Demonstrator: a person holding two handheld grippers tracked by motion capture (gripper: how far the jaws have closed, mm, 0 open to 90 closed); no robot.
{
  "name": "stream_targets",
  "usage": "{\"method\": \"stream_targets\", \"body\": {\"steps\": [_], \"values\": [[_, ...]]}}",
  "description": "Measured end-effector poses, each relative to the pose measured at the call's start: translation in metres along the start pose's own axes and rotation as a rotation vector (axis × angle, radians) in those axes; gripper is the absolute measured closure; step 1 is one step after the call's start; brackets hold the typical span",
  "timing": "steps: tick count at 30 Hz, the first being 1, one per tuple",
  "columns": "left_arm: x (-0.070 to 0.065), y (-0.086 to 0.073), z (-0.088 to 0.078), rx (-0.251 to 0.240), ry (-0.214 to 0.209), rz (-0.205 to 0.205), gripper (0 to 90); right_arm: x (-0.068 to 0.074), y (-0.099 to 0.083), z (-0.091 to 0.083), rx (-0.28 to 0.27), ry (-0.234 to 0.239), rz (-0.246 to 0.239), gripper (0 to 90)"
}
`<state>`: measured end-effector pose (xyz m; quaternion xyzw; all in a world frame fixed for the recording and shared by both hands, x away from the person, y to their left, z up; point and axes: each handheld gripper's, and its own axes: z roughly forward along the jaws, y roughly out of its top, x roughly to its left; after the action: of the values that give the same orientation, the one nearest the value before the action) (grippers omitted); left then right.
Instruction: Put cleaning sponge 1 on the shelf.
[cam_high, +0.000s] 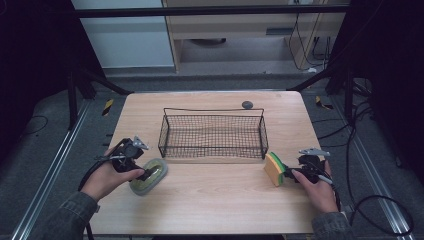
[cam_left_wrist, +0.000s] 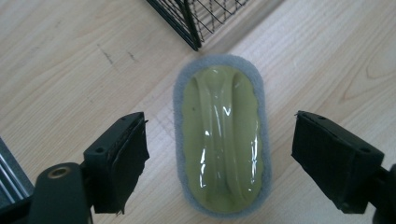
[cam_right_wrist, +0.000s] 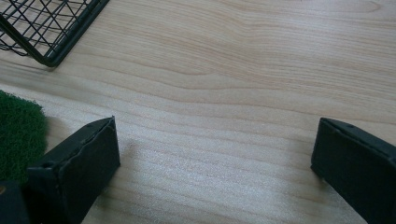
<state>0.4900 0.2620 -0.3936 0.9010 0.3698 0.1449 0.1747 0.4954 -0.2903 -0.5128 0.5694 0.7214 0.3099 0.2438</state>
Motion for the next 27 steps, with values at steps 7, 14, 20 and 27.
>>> {"method": "stream_targets", "body": {"steps": [7, 14, 20, 27], "values": [[0.004, -0.003, 0.001, 0.025, -0.059, -0.006, 34.0, 0.0, 0.0, 0.0, 0.0, 0.0, 0.0, 1.3], [0.008, -0.003, 0.011, 0.046, -0.083, -0.018, 38.9, 0.0, 0.0, 0.0, 0.0, 0.0, -0.001, 1.3], [0.011, -0.004, 0.024, 0.075, -0.072, -0.052, 38.6, 0.0, 0.0, 0.0, 0.0, 0.001, -0.002, 1.4], [0.009, -0.006, 0.036, 0.093, -0.086, -0.059, 41.6, 0.0, 0.0, 0.0, -0.001, 0.002, -0.003, 1.4]]}}
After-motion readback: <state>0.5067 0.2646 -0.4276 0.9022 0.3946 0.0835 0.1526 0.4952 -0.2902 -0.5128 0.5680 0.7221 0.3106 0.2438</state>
